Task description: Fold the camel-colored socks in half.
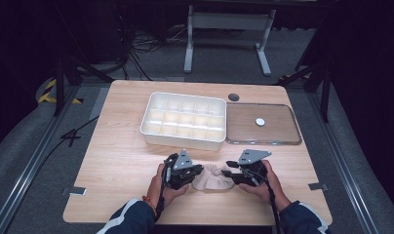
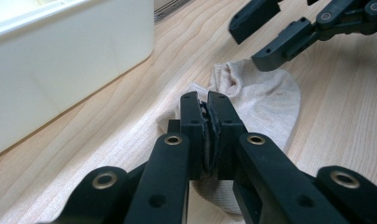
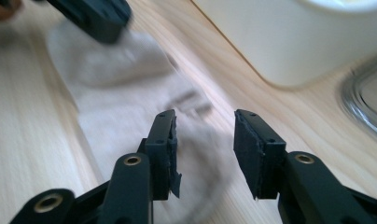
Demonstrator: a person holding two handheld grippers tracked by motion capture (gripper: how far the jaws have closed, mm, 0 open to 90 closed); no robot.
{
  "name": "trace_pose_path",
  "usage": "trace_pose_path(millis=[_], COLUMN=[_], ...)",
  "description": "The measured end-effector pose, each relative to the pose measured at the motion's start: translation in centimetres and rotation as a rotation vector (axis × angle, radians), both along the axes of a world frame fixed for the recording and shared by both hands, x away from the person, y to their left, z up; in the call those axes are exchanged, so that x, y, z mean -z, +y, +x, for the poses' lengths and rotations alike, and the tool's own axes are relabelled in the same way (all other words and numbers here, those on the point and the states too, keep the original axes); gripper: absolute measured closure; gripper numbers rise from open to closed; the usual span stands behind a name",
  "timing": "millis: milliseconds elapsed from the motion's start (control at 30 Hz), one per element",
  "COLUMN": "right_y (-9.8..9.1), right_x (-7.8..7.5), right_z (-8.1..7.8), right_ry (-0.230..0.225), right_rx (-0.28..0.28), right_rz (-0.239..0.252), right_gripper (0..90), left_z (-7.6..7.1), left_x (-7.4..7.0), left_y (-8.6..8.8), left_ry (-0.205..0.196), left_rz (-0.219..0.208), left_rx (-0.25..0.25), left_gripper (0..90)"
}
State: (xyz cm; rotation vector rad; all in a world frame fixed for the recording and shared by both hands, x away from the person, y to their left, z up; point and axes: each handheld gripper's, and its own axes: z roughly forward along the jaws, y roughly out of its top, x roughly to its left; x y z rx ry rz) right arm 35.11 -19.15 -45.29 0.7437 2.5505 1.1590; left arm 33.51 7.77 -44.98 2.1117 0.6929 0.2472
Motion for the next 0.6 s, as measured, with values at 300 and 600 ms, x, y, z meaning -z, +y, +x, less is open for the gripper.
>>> trace_pose_path(millis=[300,600], right_y=[-0.7,-0.2], right_x=[1.5,2.2], right_z=[0.9,0.9], right_ry=[0.092,0.103], right_rx=[-0.001,-0.006], right_rz=[0.000,-0.018], right_gripper=[60.1,61.9], left_z=[0.2,0.7], left_x=[-0.1,-0.6], left_y=[-0.6,-2.2], left_ry=[-0.024,-0.024], left_rz=[0.024,0.007], left_rx=[0.023,0.037], left_gripper=[86.6,87.0])
